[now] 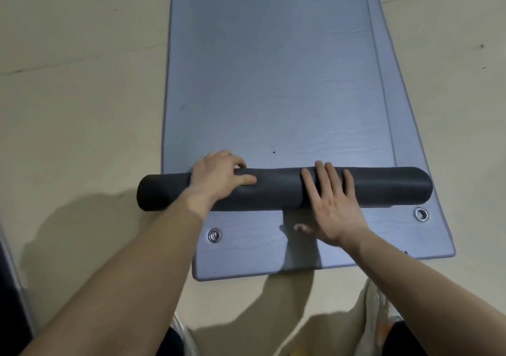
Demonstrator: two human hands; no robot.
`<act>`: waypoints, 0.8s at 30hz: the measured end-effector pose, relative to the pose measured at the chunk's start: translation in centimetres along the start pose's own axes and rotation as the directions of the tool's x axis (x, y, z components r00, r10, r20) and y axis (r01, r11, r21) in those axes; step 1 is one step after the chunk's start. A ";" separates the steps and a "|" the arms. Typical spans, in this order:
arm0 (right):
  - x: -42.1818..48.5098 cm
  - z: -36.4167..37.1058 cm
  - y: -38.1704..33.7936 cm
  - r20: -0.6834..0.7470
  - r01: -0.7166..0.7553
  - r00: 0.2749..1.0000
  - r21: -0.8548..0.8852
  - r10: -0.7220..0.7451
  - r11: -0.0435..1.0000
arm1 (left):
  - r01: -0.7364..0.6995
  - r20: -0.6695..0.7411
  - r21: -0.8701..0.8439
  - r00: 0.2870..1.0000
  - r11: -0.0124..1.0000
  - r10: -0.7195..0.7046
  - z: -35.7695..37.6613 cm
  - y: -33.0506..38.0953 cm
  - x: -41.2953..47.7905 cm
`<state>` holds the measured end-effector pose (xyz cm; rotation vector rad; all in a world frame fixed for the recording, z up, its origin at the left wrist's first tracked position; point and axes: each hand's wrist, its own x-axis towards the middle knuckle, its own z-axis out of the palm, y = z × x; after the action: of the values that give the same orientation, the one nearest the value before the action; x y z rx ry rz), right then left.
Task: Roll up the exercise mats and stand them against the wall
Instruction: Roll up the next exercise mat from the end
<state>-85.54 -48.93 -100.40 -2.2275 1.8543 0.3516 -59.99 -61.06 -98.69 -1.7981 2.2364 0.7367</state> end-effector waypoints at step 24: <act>2.3 -5.9 -0.4 0.308 -0.122 0.944 -0.011 0.120 0.992 | 0.002 0.381 -0.054 0.924 0.999 0.018 0.3 -0.5 -3.6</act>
<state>-84.52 -52.85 -95.51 -1.9242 1.8195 0.6711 -58.69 -57.86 -97.52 -1.5068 1.9829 1.0550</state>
